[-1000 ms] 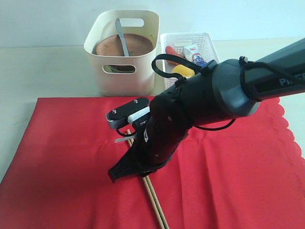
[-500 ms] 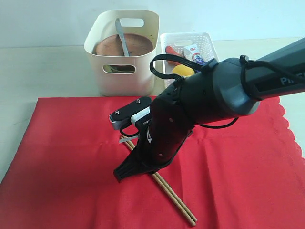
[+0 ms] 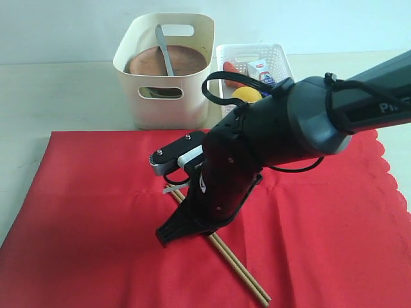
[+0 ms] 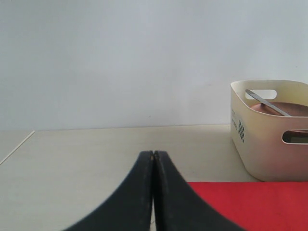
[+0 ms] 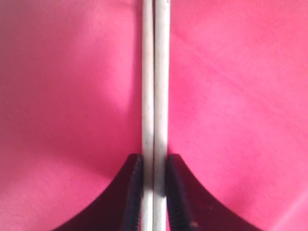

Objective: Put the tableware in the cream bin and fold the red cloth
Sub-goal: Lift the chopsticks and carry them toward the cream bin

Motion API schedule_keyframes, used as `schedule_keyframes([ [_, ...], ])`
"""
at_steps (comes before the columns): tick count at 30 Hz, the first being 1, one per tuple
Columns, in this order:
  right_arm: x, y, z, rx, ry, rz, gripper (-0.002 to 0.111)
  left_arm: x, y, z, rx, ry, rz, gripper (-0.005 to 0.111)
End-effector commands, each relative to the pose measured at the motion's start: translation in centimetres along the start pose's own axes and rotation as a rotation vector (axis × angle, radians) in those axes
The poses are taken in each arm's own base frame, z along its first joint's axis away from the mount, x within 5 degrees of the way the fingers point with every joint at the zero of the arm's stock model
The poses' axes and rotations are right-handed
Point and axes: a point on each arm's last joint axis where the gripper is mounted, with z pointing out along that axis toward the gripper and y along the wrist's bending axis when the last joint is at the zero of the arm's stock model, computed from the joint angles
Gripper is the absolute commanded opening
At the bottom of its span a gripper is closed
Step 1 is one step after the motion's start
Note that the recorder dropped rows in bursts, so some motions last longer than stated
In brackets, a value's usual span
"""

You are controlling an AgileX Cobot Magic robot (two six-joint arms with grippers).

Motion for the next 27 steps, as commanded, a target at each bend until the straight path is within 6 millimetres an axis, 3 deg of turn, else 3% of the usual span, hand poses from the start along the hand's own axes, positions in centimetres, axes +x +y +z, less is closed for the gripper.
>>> schedule_keyframes([
  [1,0.3,-0.2,-1.2,0.021,0.022,-0.033,0.000,0.1,0.0,0.0,0.002,-0.001,-0.012,0.003],
  [13,-0.6,-0.6,-6.5,0.040,-0.145,-0.086,0.000,0.1,0.0,0.0,0.002,-0.001,-0.012,0.003],
  [27,-0.8,-0.7,-7.1,0.056,-0.183,-0.082,0.000,0.1,0.0,0.0,0.002,-0.001,-0.012,0.003],
])
